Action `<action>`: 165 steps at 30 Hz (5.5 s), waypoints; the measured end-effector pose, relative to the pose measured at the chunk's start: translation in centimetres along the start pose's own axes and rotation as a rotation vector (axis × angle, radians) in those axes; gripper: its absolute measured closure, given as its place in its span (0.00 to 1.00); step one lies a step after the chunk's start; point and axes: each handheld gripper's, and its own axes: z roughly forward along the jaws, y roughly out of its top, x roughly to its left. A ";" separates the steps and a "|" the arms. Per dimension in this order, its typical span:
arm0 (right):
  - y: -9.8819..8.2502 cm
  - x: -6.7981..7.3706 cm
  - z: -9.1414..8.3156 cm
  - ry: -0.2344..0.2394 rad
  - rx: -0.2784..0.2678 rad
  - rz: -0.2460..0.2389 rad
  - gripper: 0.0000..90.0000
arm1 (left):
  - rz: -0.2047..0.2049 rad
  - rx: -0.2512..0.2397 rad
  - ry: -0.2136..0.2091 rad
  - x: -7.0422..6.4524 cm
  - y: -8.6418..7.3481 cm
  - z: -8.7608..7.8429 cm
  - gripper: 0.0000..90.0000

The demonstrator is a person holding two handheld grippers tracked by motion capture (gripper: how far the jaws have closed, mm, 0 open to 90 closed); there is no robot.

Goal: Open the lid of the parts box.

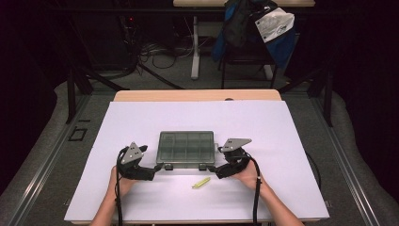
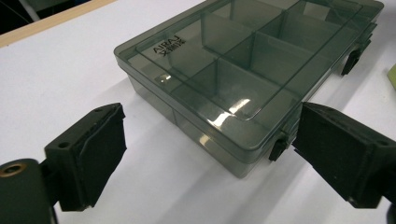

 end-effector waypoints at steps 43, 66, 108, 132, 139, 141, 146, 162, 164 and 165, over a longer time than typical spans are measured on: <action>-0.6 0.5 0.6 -0.026 0.041 -0.023 0.44 | 0.055 0.095 -0.092 0.1 -0.7 0.7 0.45; -0.7 0.5 0.9 -0.028 0.057 -0.020 0.45 | 0.076 0.096 -0.096 -0.2 -0.7 0.8 0.51; -0.8 0.8 1.1 -0.056 0.069 -0.024 0.47 | 0.070 0.102 -0.098 -0.2 -0.7 1.0 0.49; -0.7 0.7 0.8 -0.043 0.054 -0.006 0.51 | 0.061 0.110 -0.099 -0.2 -0.7 1.0 0.51; -0.8 0.7 0.9 -0.044 0.058 -0.012 0.51 | 0.057 0.099 -0.100 -0.2 -0.7 0.9 0.49; -0.8 0.7 0.9 -0.044 0.057 -0.012 0.51 | 0.057 0.096 -0.100 -0.2 -0.7 0.9 0.50; -0.8 0.7 0.8 -0.040 0.053 -0.005 0.52 | 0.061 0.097 -0.099 -0.2 -0.7 0.8 0.51; -0.8 0.7 0.7 -0.041 0.047 -0.008 0.54 | 0.054 0.096 -0.093 -0.3 -0.7 0.9 0.49; -0.8 0.7 0.7 -0.041 0.049 -0.007 0.54 | 0.058 0.096 -0.093 -0.2 -0.7 0.8 0.50; -0.8 0.7 0.7 -0.041 0.050 -0.006 0.54 | 0.057 0.095 -0.093 -0.2 -0.7 0.8 0.50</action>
